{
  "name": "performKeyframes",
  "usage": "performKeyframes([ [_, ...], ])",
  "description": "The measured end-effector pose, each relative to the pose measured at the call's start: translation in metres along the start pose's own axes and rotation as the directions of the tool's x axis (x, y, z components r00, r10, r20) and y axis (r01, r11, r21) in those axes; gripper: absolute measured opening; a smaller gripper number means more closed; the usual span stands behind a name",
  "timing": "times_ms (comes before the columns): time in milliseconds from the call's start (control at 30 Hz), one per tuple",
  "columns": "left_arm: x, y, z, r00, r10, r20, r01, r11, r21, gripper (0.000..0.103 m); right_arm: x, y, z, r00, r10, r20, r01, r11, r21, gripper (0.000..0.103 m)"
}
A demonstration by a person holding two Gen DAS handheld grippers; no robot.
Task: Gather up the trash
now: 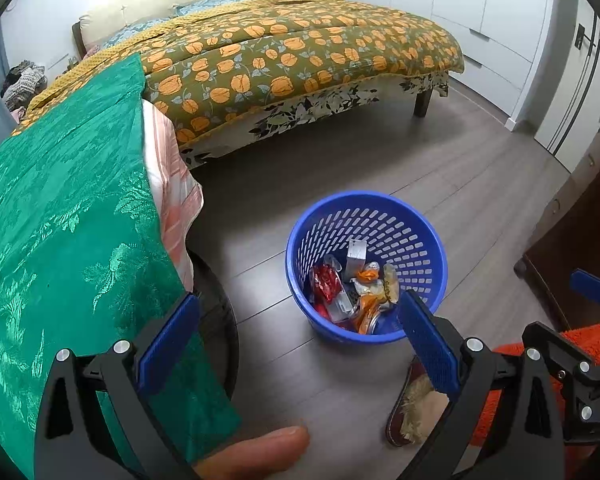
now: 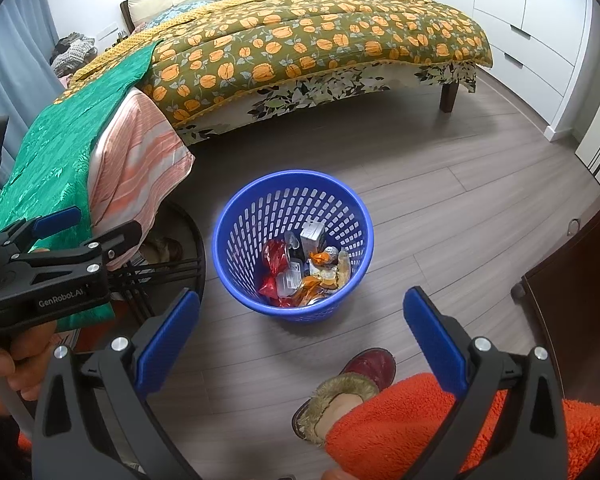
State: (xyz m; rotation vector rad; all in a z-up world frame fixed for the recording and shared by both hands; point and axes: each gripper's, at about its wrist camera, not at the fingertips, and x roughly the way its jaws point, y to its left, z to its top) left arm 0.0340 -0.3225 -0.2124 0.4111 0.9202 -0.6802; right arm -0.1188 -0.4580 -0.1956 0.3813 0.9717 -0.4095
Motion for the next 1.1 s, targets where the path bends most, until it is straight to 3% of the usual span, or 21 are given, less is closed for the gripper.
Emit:
performKeyframes([
  [867,-0.0004,-0.0001,-0.0019,1.0,0.012,0.011,-0.012,1.0,0.0,0.097,0.0046,-0.0015,-0.0019,1.0,-0.006,-0.011,0.006,1.0,-0.003,0.098],
  [1100,0.002,-0.0013,-0.0023,1.0,-0.001,-0.019,0.001,1.0,0.006,0.097,0.004,-0.0048,-0.0001,1.0,-0.007,-0.013,0.007,1.0,-0.001,0.098],
])
